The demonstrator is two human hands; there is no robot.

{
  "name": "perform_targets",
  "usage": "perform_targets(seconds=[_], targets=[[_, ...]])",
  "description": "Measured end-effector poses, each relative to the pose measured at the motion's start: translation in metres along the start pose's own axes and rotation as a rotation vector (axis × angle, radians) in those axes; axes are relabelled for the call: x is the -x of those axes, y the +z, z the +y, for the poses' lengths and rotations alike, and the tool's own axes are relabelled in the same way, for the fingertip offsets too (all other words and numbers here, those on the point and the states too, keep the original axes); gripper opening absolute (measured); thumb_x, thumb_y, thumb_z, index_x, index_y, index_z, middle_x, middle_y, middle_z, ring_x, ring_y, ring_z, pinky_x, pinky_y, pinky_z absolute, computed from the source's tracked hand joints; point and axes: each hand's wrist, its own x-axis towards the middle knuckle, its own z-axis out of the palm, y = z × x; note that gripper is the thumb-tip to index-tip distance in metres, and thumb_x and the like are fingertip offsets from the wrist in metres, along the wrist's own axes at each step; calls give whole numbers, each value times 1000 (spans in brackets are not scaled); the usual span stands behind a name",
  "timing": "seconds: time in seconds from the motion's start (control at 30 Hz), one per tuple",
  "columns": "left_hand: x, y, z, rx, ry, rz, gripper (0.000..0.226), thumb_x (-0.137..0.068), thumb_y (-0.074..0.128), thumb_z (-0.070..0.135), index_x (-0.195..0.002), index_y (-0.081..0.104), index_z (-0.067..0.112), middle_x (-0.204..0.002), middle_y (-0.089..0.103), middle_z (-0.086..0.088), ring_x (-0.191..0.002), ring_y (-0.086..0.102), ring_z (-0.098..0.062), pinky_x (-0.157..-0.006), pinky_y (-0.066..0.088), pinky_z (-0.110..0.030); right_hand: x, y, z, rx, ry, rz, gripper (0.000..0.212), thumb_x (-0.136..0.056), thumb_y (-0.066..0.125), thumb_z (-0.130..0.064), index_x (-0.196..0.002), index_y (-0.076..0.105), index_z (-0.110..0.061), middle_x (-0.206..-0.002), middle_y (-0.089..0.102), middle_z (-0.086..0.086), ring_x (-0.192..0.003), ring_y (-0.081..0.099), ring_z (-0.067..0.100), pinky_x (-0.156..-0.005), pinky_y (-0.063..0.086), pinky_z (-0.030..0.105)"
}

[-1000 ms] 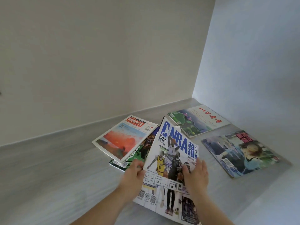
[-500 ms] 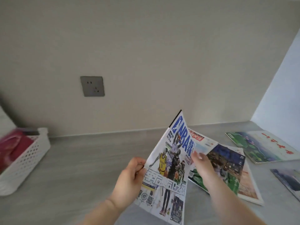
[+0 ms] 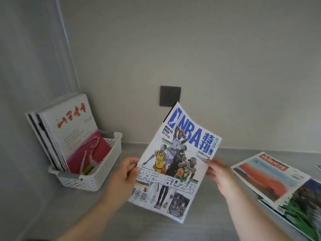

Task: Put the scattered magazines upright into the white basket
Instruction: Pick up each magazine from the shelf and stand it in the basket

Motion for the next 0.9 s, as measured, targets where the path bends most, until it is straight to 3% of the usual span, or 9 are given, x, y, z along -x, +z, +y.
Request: perform_targets(seconds=[0.13, 0.2, 0.27, 0.37, 0.47, 0.57, 0.7, 0.77, 0.9], targets=[[-15, -44, -14, 8, -35, 99, 34, -87, 47, -1, -79, 48, 32, -63, 67, 32, -64, 62, 12, -53, 44, -1, -10, 54, -27, 56, -108, 32, 25, -87, 49, -3, -69, 58, -18, -60, 67, -5, -57, 55, 15, -54, 41, 26], [-23, -65, -15, 17, -54, 77, 40, -87, 49, 1, -94, 46, 40, -72, 70, 24, -65, 63, 9, -57, 47, -8, -15, 77, -44, 97, -170, 12, 26, -86, 50, -4, -67, 59, -20, -52, 66, -11, -57, 51, 12, -54, 36, 24], [-31, -85, -15, -10, -55, 22, 54, -86, 51, 2, -109, 34, 47, -77, 67, 24, -65, 62, 10, -58, 47, -8, -19, 99, -65, 154, -238, -66, 24, -86, 51, -7, -69, 60, -22, -65, 68, -6, -60, 52, 11, -54, 36, 23], [-42, -116, -14, 55, -90, 30, 53, -83, 49, -6, -104, 46, 42, -62, 68, 26, -64, 65, 7, -50, 49, -9, -25, 134, -96, 229, -311, -156, 23, -85, 53, -8, -71, 61, -23, -74, 65, -3, -59, 50, 10, -51, 38, 20], [-53, -134, -15, 110, -133, 190, 45, -77, 52, -12, -86, 54, 32, -75, 67, 17, -77, 62, -6, -59, 47, -22, -31, 169, -118, 276, -385, -222, 23, -85, 53, -8, -70, 61, -22, -71, 62, -5, -59, 50, 9, -40, 39, 11], [-67, -144, -22, 90, -162, 388, 37, -77, 54, -10, -75, 48, 27, -75, 58, 10, -75, 56, -13, -58, 41, -24, -36, 200, -133, 289, -444, -278, 15, -85, 54, -7, -78, 62, -17, -72, 62, -9, -55, 57, 1, -39, 41, 8], [-79, -158, -30, 57, -156, 511, 26, -81, 52, -5, -92, 49, 19, -75, 57, 9, -71, 55, -7, -56, 39, -22, -41, 238, -143, 247, -545, -318, 14, -85, 53, -4, -92, 64, -8, -73, 61, -9, -45, 55, -12, -40, 40, 5], [-81, -165, -35, -12, -155, 549, 23, -82, 52, -3, -91, 52, 18, -78, 57, 6, -69, 52, -3, -56, 36, -20, -43, 254, -142, 213, -584, -323, 18, -85, 52, -1, -99, 64, -1, -77, 62, -5, -45, 55, -13, -42, 39, 3], [-81, -177, -49, -163, -207, 663, 14, -82, 55, 1, -94, 61, 3, -88, 57, -3, -79, 50, -17, -58, 33, -25, -51, 282, -133, 230, -654, -370, 20, -84, 54, 1, -101, 64, 1, -91, 62, 1, -50, 57, -13, -51, 43, 1]])
